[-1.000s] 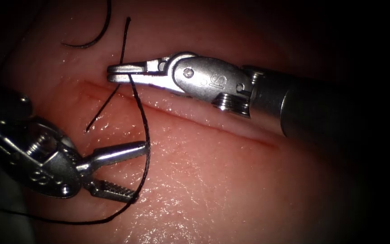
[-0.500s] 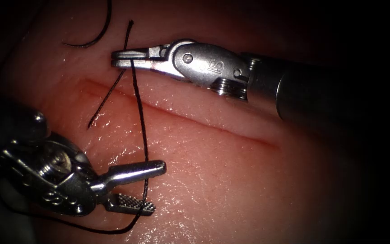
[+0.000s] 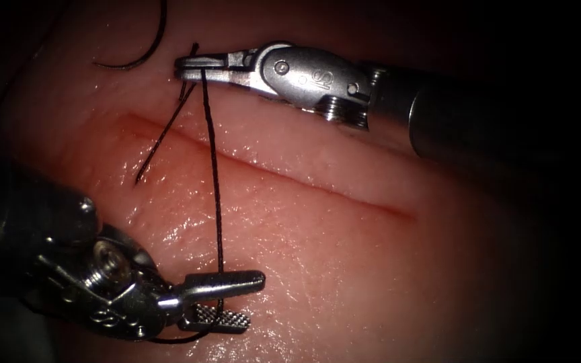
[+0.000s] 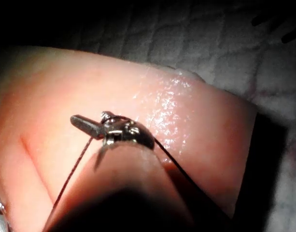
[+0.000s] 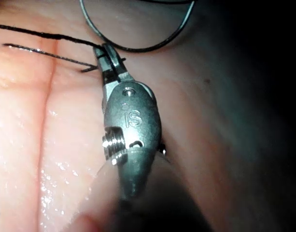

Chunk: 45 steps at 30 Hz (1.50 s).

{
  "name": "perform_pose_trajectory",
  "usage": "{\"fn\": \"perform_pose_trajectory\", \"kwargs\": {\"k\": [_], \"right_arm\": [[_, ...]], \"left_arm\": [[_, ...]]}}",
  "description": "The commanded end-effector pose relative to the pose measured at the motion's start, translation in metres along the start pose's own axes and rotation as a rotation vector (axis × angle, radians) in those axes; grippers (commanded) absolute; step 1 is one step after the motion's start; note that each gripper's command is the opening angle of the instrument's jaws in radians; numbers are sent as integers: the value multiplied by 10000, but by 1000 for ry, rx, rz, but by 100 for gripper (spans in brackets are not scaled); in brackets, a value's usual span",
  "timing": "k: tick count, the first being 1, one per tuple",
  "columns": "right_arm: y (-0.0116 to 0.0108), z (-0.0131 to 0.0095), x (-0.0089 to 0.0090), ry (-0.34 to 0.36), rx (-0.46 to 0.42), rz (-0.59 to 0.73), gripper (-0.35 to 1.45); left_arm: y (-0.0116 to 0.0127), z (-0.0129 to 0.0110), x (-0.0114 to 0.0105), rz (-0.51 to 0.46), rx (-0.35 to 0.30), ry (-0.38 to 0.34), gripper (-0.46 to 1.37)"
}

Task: Wound Closure
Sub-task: Use the right gripper to handoff a longer length of suture to the left gripper

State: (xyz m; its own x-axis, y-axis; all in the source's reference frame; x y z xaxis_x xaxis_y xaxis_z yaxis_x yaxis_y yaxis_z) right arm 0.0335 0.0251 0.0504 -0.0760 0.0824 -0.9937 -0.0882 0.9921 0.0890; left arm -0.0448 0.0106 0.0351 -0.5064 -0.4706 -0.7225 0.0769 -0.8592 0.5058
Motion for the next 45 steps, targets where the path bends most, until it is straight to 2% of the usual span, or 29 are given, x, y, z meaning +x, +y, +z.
{"fn": "perform_pose_trajectory", "kwargs": {"k": [1,7,14,24,26,29,32,37,45], "right_arm": [[0,0,0,0,-7,0,-35],[5,-1,-6,-8,-8,-2,-35],[5,0,-7,-9,-10,-3,-35],[1,0,-7,-9,-10,-5,-35],[1,0,-7,-9,-10,-5,-35],[0,1,-6,-9,-10,-5,-35],[-2,0,-5,-9,-10,-5,-35],[-7,-2,0,-8,-8,-5,-35],[-25,-7,18,-8,0,-5,-35]], "left_arm": [[0,0,0,0,-4,0,24],[3,-3,2,8,-10,2,26],[9,-17,7,15,-16,11,26],[16,-40,-1,2,-25,28,22],[19,-40,-1,-3,-28,27,15],[21,-39,1,-3,-65,25,-35],[22,-40,-1,-5,-109,26,-35],[22,-49,-6,-13,-117,35,-35],[19,-83,-26,-76,-62,4,-35]]}}
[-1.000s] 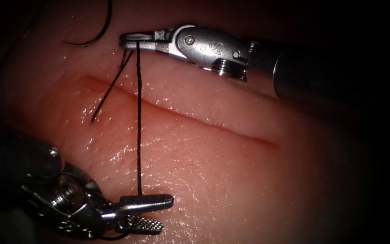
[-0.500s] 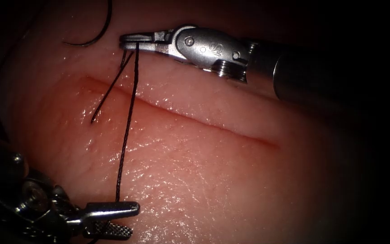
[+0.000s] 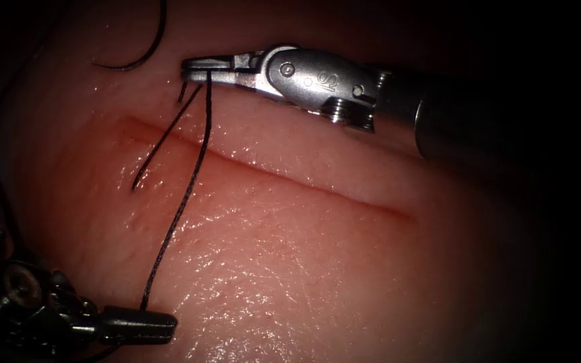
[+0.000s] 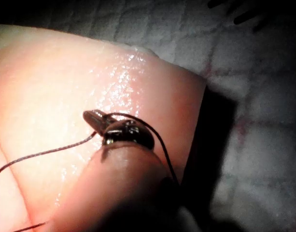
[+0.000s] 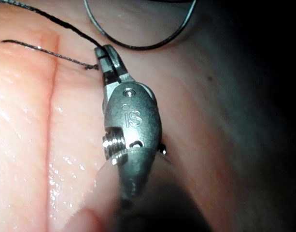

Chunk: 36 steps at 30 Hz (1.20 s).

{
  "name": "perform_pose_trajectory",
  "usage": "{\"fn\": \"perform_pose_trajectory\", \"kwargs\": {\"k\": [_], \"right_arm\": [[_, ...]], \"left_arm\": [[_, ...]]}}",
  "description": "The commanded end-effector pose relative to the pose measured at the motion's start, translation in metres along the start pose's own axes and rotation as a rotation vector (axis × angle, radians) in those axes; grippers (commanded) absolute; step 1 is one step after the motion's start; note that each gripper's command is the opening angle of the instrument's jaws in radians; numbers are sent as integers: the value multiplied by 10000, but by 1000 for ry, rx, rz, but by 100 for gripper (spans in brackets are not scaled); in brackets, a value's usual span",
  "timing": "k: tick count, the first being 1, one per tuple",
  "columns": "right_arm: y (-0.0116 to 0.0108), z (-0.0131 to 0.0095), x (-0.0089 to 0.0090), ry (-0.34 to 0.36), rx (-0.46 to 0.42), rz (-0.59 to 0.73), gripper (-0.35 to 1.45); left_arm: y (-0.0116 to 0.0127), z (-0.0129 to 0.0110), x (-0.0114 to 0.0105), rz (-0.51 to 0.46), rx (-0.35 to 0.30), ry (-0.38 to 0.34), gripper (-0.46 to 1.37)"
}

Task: Wound Closure
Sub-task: Use the right gripper to handoff a longer length of suture to the left gripper

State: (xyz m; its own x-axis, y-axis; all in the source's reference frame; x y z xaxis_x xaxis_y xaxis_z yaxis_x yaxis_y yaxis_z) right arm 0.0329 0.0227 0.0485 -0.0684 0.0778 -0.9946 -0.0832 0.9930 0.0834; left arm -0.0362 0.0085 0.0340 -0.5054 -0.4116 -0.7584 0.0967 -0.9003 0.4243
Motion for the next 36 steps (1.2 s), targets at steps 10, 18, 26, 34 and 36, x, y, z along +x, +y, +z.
{"fn": "perform_pose_trajectory", "kwargs": {"k": [10,18,26,34,36], "right_arm": [[-34,-5,30,13,20,10,-35],[-55,-2,40,21,41,27,-35],[-73,-3,47,18,46,43,-35],[-86,-8,61,30,67,43,-35],[-89,-10,64,32,71,43,-32]], "left_arm": [[-16,-61,-44,-88,106,-47,-35],[-33,-79,-65,-120,138,-74,-35],[-46,-74,-75,-130,150,-74,-35],[-50,-69,-83,-132,155,-75,-35],[-52,-69,-84,-133,160,-75,-35]]}}
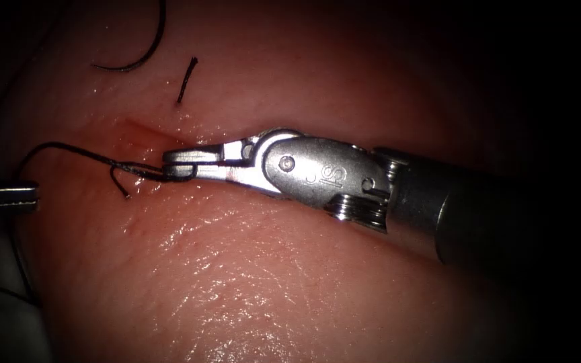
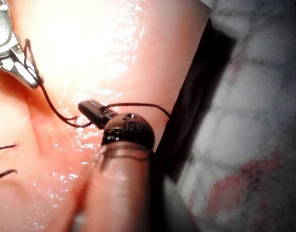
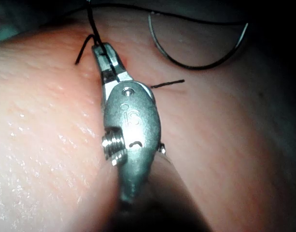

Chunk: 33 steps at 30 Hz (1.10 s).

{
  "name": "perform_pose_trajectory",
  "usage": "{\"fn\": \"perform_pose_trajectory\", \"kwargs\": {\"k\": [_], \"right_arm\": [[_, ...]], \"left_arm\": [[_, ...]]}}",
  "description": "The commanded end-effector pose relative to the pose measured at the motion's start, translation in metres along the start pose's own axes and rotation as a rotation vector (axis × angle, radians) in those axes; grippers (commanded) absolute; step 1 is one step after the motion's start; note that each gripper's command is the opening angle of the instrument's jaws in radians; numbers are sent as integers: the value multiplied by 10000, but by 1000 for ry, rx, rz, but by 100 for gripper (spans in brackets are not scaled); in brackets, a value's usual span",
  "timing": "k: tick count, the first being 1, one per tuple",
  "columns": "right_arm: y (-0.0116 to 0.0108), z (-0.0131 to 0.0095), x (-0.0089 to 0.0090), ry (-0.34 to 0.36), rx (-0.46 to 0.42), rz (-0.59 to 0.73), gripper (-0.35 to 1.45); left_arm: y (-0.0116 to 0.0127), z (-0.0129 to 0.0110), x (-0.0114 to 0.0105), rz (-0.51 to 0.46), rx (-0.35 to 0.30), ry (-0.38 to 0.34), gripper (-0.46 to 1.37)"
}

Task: Wound Closure
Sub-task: Use the right gripper to handoff a longer length of suture to the left gripper

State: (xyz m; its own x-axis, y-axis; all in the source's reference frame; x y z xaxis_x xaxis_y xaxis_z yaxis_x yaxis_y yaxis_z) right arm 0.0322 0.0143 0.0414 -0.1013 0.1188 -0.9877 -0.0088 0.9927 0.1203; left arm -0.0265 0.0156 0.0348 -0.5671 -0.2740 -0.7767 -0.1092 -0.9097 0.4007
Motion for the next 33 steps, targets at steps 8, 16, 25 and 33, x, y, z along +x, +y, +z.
{"fn": "perform_pose_trajectory", "kwargs": {"k": [8,16,25,33], "right_arm": [[-9,-16,8,7,15,-1,81],[-6,-31,12,-25,-44,7,134],[10,-60,18,-48,-86,15,133],[28,-82,12,-54,-94,21,120]], "left_arm": [[-10,-1,-8,-14,21,-4,-35],[-13,-14,-23,-13,22,-19,-35],[-3,-25,-24,-3,27,-29,-35],[4,-29,-20,3,18,-40,-35]]}}
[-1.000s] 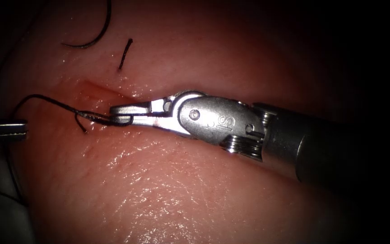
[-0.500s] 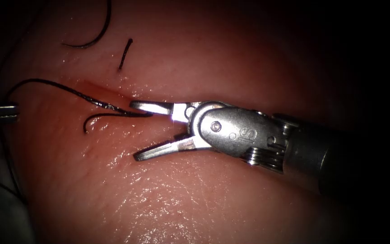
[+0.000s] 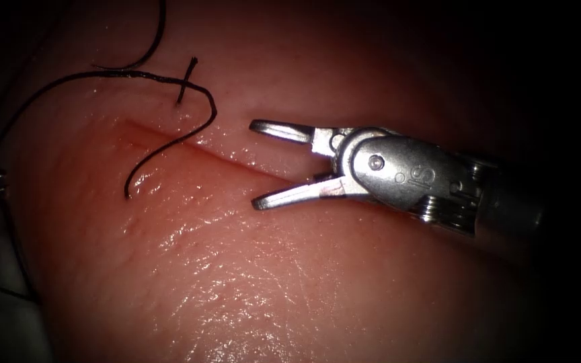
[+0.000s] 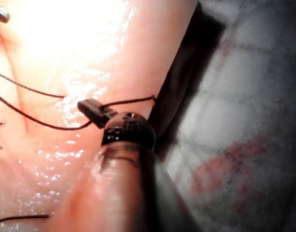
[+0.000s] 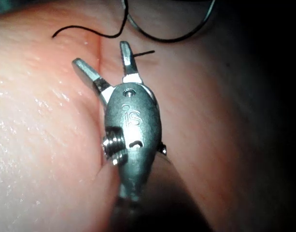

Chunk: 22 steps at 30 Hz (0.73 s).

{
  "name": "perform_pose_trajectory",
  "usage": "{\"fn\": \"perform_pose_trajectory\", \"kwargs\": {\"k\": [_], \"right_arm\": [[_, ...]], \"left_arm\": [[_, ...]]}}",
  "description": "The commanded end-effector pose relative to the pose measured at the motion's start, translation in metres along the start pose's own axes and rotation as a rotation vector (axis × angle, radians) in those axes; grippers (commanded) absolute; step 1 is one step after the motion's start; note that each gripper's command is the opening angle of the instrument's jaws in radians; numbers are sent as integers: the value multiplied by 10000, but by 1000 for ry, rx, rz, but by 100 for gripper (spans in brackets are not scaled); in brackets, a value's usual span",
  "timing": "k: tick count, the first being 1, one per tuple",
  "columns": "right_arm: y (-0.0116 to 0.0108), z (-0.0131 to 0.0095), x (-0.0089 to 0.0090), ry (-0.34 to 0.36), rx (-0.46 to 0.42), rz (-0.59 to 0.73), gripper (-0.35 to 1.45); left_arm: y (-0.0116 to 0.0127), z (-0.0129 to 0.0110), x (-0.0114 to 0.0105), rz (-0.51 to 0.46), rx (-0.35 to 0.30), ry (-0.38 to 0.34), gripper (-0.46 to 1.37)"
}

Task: Wound Closure
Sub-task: Use the right gripper to handoff a longer length of suture to the left gripper

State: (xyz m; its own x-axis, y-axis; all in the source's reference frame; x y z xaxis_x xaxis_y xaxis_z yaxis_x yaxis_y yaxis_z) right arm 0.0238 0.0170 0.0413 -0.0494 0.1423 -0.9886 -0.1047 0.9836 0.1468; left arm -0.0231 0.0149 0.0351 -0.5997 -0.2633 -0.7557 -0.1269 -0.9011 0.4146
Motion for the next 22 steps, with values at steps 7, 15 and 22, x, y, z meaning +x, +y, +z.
{"fn": "perform_pose_trajectory", "kwargs": {"k": [7,15,22], "right_arm": [[13,0,-9,-18,-29,0,127],[12,0,-9,-18,-29,0,126],[13,0,-9,-18,-30,0,126]], "left_arm": [[1,-1,3,13,-9,5,-35],[0,0,4,23,-10,10,-35],[-3,5,6,37,-10,11,-35]]}}
